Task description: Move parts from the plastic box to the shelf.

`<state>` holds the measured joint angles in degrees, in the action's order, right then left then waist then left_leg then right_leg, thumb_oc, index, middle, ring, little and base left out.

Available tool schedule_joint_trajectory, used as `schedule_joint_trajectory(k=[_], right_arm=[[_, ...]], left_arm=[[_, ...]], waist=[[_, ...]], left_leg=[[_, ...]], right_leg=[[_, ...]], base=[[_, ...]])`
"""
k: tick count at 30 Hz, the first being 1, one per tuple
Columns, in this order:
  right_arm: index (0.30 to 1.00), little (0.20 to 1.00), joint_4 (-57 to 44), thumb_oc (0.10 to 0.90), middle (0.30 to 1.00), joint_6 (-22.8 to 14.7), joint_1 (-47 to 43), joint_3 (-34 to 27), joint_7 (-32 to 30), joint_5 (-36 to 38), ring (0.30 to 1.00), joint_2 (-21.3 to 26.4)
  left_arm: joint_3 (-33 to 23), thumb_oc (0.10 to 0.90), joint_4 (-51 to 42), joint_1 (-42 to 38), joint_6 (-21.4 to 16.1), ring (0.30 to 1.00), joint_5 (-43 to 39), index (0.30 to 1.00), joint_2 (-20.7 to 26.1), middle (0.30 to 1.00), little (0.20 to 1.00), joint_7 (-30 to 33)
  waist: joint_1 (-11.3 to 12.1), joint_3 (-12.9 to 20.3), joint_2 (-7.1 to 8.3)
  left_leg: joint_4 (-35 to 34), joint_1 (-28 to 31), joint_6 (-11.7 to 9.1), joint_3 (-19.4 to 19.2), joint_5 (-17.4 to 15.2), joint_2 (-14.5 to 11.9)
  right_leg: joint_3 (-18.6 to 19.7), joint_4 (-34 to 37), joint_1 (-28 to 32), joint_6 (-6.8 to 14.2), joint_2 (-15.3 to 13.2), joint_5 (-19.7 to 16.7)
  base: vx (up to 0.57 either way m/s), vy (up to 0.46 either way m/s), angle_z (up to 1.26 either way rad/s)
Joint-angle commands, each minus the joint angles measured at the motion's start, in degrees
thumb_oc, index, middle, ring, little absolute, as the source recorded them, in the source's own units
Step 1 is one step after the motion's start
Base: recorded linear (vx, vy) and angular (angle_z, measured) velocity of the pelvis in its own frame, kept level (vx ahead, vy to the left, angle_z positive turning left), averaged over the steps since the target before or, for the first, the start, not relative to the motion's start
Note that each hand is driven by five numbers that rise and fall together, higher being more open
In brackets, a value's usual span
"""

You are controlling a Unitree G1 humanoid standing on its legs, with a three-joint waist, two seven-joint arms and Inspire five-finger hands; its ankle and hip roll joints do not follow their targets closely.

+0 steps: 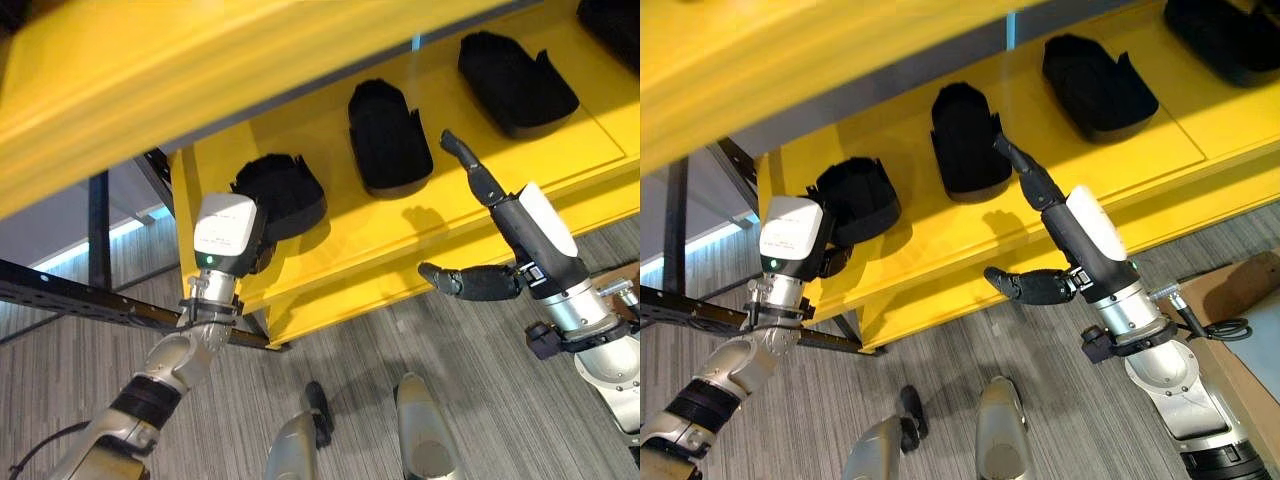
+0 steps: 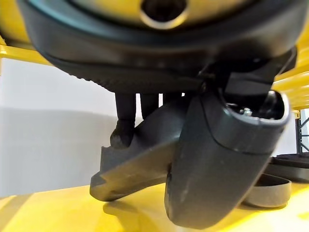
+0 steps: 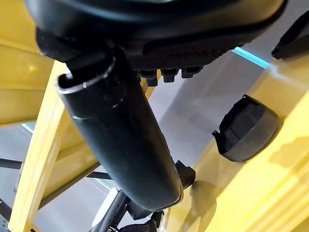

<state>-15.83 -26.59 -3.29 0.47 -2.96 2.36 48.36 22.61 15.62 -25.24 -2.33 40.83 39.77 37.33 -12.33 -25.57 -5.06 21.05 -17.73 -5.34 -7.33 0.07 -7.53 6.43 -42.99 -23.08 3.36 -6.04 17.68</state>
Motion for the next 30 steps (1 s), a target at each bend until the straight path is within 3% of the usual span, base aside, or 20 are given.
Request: schedule_joint_trajectory(k=[1, 12, 17, 30], right_arm=[[1.000, 1.000, -7.7, 0.900, 1.000, -8.3, -7.1, -2.9, -4.6, 2.2, 1.000, -1.5], [1.000, 1.000, -8.9, 0.900, 1.000, -8.6, -7.5, -6.0, -0.5, 4.2, 1.000, -0.7], [1.000, 1.000, -8.8, 0.900, 1.000, -8.1, -6.9, -6.3, 2.2, 5.4, 1.000, -0.4], [1.000, 1.000, -9.0, 0.900, 1.000, -7.0, -6.4, -6.7, 2.8, 5.9, 1.000, 1.3]], left_arm=[[-1.7, 0.400, -0.7, -5.6, 0.0, 0.300, -1.4, 0.300, 4.6, 0.300, 0.300, 4.5], [-1.6, 0.400, 4.2, -9.5, 1.4, 0.300, -3.2, 0.300, 5.9, 0.300, 0.300, 5.9], [-3.0, 0.400, 5.9, -7.7, 2.7, 0.300, -3.4, 0.300, 6.3, 0.300, 0.300, 5.8], [-5.5, 0.400, 11.2, -4.4, 2.9, 0.300, -5.0, 0.300, 6.7, 0.300, 0.300, 8.1]], waist=[[-0.8, 2.0, 3.13], [-3.1, 0.6, 2.99], [-3.6, 0.7, 2.49], [-3.6, 1.4, 1.38]], left_leg=[[5.9, -4.9, 3.5, -0.8, -7.5, 1.6], [9.1, -8.2, 4.1, -3.0, -8.7, 1.1], [9.3, -7.3, 4.5, -4.3, -9.5, 1.5], [8.8, -6.6, 4.6, -4.5, -9.7, 2.2]], right_leg=[[-4.7, -0.1, 3.7, -5.4, 0.9, 4.1], [-3.3, -4.4, -1.6, -6.3, 1.1, 5.4], [-3.1, -4.0, -1.8, -6.0, -0.3, 5.3], [-3.0, -4.3, -1.5, -6.4, -0.8, 6.0]], base=[[-0.03, 0.038, -0.14], [0.00, 0.062, -0.11], [0.03, 0.081, -0.07], [0.01, 0.018, -0.01]])
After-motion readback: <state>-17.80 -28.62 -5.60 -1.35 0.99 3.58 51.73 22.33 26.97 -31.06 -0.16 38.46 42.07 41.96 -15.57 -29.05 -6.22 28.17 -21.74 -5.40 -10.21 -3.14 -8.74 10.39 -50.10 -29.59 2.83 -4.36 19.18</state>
